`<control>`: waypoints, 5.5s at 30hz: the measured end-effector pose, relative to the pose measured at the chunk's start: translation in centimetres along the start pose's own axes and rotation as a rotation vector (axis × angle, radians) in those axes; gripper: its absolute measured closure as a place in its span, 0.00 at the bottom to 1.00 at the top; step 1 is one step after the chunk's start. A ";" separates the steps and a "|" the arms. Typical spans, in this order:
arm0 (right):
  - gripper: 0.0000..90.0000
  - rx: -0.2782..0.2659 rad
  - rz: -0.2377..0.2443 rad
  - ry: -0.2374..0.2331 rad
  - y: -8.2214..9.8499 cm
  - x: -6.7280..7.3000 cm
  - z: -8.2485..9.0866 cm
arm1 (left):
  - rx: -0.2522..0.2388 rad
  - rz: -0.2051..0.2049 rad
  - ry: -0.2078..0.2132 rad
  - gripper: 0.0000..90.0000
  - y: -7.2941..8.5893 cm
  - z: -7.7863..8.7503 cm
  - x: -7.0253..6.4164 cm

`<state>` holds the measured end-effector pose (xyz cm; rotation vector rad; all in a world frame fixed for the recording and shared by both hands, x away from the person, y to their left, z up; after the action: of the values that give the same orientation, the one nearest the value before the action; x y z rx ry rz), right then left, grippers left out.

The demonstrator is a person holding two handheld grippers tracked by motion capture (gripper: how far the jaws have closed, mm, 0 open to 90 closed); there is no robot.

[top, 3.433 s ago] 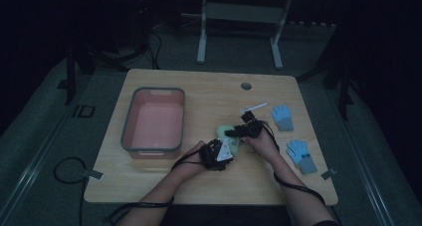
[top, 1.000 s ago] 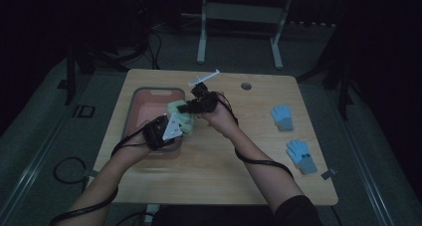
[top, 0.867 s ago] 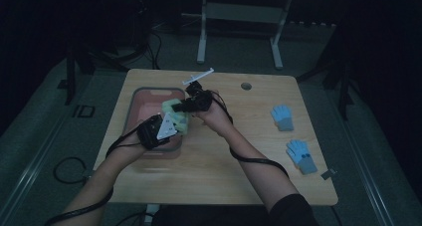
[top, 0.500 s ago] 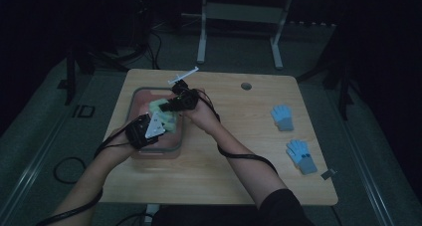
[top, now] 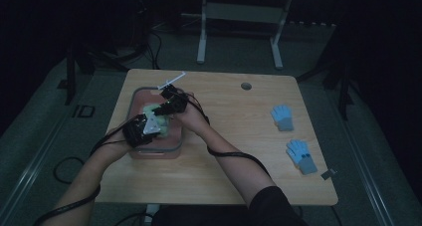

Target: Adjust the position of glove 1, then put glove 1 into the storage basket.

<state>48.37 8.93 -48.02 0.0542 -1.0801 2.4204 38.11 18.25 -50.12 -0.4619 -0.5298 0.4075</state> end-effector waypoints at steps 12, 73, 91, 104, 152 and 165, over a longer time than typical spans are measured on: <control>0.63 0.072 -0.049 0.006 1.8 -2.0 -1.6 | 0.169 -0.025 0.098 0.86 -0.1 -3.4 0.6; 0.33 -0.205 -0.018 0.160 18.0 -6.9 19.9 | -0.329 0.249 0.291 0.02 -10.9 -3.0 -9.0; 0.42 -0.182 -0.054 0.258 23.6 -9.1 22.9 | -0.327 0.199 0.378 0.02 -10.7 -6.4 -13.4; 0.48 -0.182 -0.111 0.327 28.1 -10.6 24.9 | -0.370 0.214 0.310 0.02 -9.1 -7.2 -14.9; 0.90 -0.013 -0.325 0.651 29.4 -24.1 24.2 | -0.419 0.267 0.280 0.02 -7.5 -7.4 -15.6; 0.97 -0.065 -0.325 0.590 25.5 -17.7 24.1 | -0.430 0.278 0.271 0.02 -7.5 -7.3 -15.6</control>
<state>48.83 -30.05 -53.13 -0.4439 -0.7977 1.9228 31.78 2.40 -57.86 -0.9977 -0.2862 0.4891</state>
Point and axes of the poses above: each handheld gripper's, and its own axes: z roughly backward along the jaws, y roughly out of its underside, x roughly to its left, the point moved 4 cm from there along -z, roughly forward along the jaws
